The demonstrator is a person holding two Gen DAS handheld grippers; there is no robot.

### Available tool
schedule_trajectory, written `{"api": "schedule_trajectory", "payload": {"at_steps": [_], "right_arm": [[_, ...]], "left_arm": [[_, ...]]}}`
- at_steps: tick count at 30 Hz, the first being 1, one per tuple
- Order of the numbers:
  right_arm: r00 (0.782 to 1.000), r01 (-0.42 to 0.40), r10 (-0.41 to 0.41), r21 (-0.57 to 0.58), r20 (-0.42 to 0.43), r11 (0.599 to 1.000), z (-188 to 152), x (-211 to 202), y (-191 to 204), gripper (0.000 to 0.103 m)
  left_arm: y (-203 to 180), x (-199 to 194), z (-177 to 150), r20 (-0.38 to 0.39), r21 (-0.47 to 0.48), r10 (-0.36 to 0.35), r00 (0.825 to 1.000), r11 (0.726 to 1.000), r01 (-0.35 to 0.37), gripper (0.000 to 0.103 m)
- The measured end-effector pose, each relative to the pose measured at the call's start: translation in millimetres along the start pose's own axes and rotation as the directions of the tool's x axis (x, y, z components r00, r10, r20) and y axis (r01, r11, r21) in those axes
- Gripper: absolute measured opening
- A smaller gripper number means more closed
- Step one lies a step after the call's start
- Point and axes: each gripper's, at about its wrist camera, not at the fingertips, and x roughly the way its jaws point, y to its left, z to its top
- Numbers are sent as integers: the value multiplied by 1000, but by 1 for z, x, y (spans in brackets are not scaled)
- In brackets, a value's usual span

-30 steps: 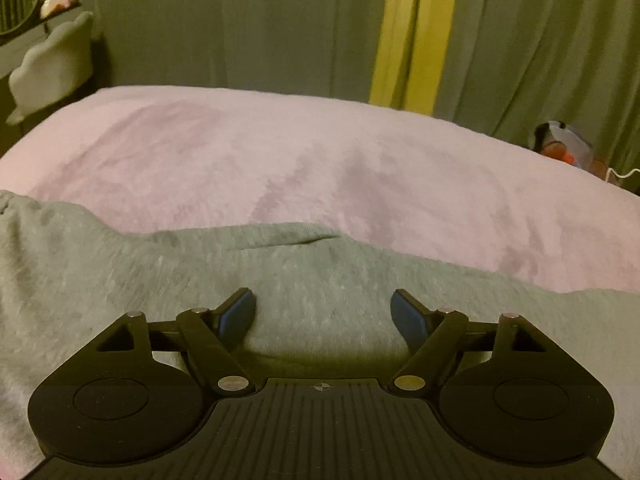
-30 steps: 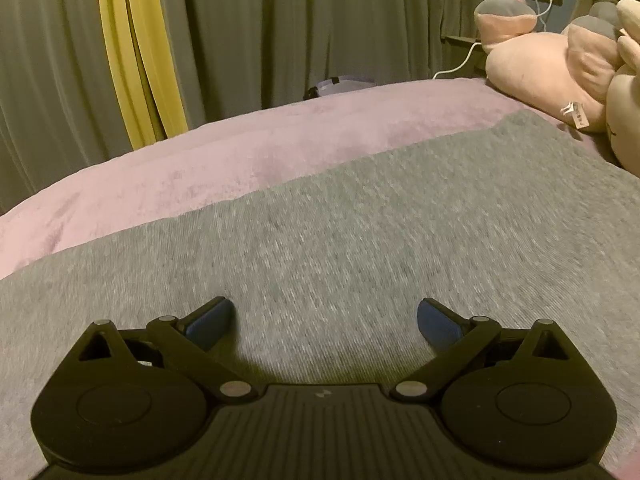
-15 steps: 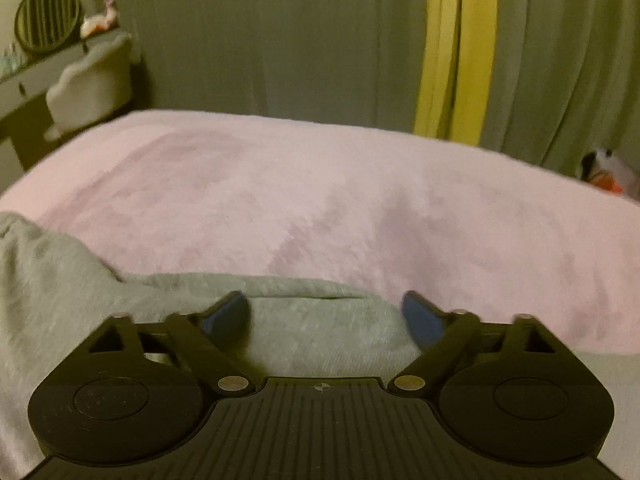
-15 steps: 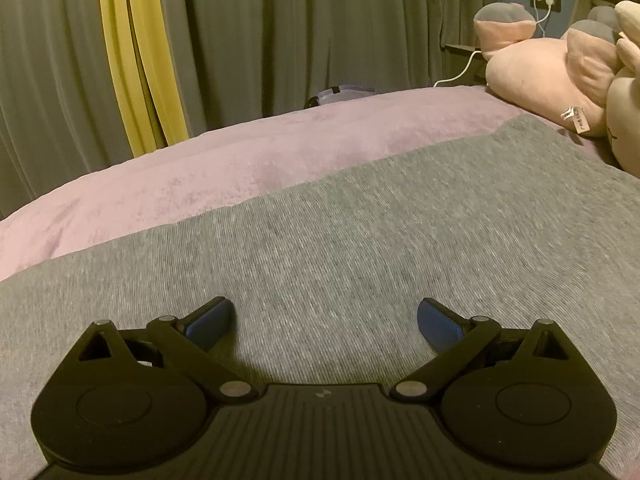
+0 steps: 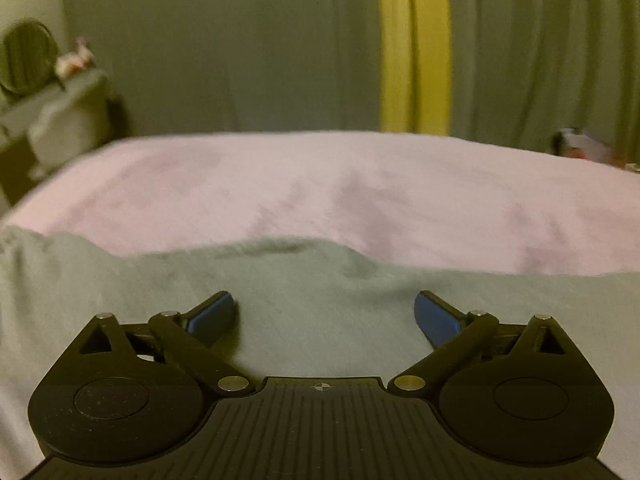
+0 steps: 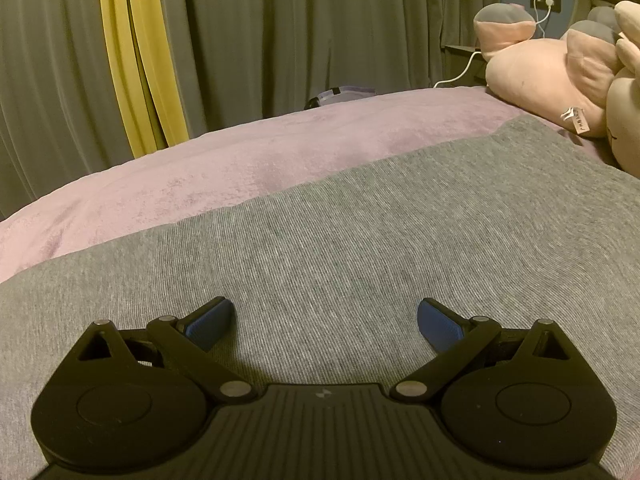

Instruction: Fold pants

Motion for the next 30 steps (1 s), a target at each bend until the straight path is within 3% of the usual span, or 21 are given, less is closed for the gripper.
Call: {"api": "schedule_trajectory", "payload": {"at_steps": [3, 7, 10, 13, 15, 17, 19, 21, 25, 30], "right_arm": [[1000, -2, 2, 1, 1, 1000, 0, 0, 0, 99], [1000, -1, 1, 1, 1, 1000, 0, 0, 1, 99], [1000, 0, 0, 0, 1, 1000, 0, 0, 1, 99], [1000, 0, 0, 0, 2, 1000, 0, 0, 1, 99], [1000, 0, 0, 1, 1, 1000, 0, 0, 1, 99], [1000, 0, 0, 1, 1, 1000, 0, 0, 1, 99], [1000, 2, -2, -1, -2, 1000, 0, 0, 1, 99], [1000, 1, -1, 0, -3, 1000, 1, -1, 1, 99], [1000, 2, -2, 1, -4, 1000, 1, -2, 0, 99], [1000, 1, -1, 1, -4, 1000, 1, -1, 0, 99]], "left_arm": [[16, 11, 8, -15, -47, 13, 1000, 999, -13, 102], [42, -11, 15, 11, -59, 30, 999, 998, -30, 101], [78, -30, 15, 26, -59, 38, 999, 998, -36, 101], [124, -41, 8, 10, -137, 56, 998, 989, -54, 101], [153, -33, 1, -46, -176, 100, 994, 979, -107, 100], [177, -23, -8, -115, -195, 203, 972, 955, -223, 98], [204, -18, -12, -131, -243, 258, 957, 928, -283, 84], [216, -17, -13, -111, -252, 226, 968, 935, -248, 84], [209, -19, -9, -98, -172, 251, 963, 949, -265, 83], [216, -23, -11, -105, -175, 224, 969, 955, -240, 81]]}}
